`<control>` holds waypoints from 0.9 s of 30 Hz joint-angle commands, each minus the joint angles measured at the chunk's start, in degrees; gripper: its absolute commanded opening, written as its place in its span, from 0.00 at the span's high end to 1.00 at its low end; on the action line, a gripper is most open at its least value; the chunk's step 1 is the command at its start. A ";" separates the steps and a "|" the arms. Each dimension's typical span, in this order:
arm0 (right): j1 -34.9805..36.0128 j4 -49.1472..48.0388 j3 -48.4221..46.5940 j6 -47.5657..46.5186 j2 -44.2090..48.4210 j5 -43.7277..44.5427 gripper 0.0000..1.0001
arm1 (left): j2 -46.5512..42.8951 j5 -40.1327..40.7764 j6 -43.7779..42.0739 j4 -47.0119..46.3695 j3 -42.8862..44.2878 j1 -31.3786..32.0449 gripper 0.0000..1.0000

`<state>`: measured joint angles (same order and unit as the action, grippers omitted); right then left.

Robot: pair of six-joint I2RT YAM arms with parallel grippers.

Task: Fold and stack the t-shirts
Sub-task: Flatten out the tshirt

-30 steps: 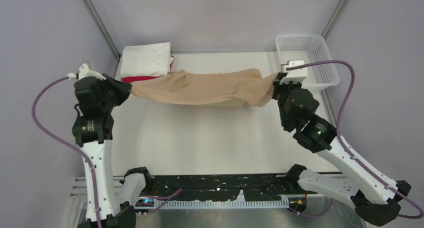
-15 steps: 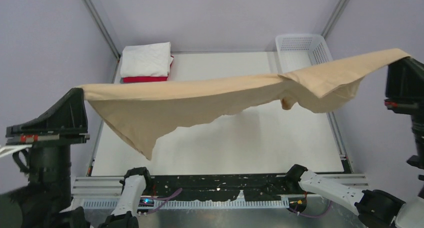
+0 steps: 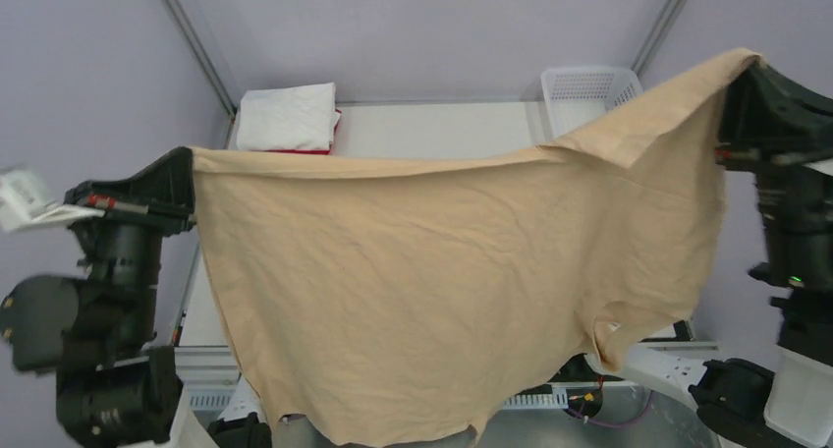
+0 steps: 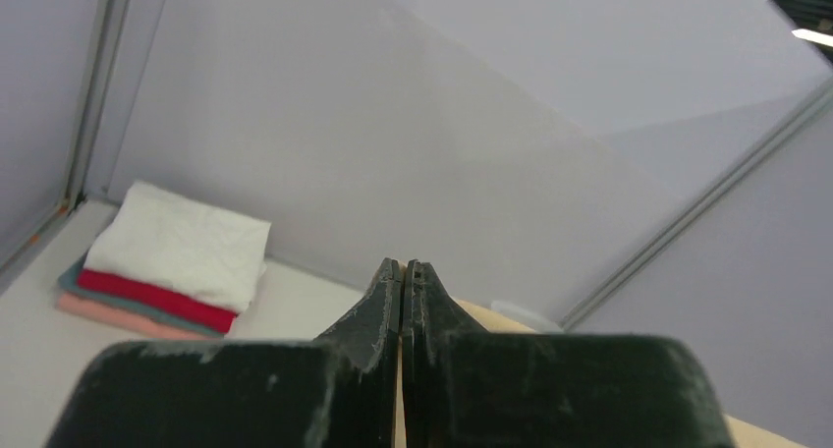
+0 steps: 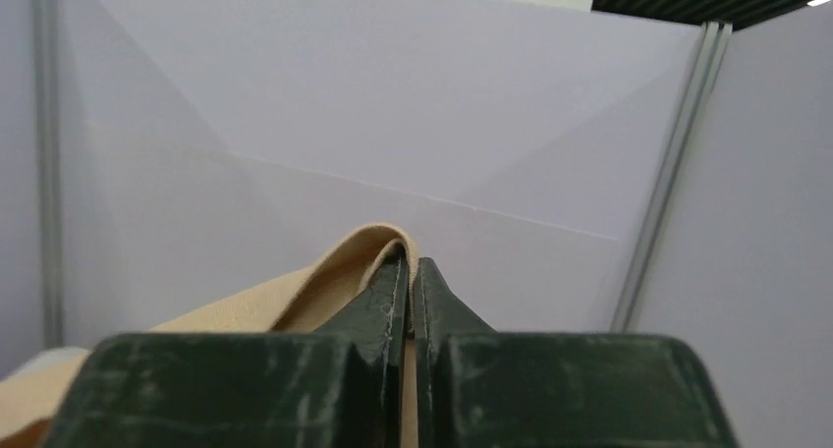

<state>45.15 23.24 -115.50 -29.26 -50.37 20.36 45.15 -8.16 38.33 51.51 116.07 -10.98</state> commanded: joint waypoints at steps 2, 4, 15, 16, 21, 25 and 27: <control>-1.54 -21.00 18.61 -15.17 -7.11 17.39 0.95 | 5.54 1.04 -1.81 -8.64 -20.89 0.04 1.00; -5.76 -22.66 23.90 -12.00 -9.77 16.30 0.95 | 8.17 1.09 -1.72 -11.33 -27.31 0.06 1.00; -23.76 -27.14 42.68 13.73 -35.21 1.20 0.95 | 44.49 0.46 -4.57 -26.72 -41.09 2.98 1.00; -23.95 -27.17 42.19 14.72 -39.14 0.56 0.95 | 48.65 -0.93 -4.86 -26.11 -38.78 3.06 1.00; -24.29 -26.80 37.28 16.11 -52.08 3.75 0.95 | 62.24 -2.22 -4.75 -23.85 -29.69 3.49 1.00; -24.29 -25.30 32.43 15.78 -58.86 6.11 0.95 | 66.09 -0.69 -4.80 -21.95 -26.65 3.60 1.00; -24.29 -24.97 31.83 15.83 -59.58 5.36 0.95 | 67.01 -0.62 -5.01 -21.36 -26.46 3.60 1.00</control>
<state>20.86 1.45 -78.98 -15.18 -110.72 24.01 112.33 -9.08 34.39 30.13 85.93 -7.55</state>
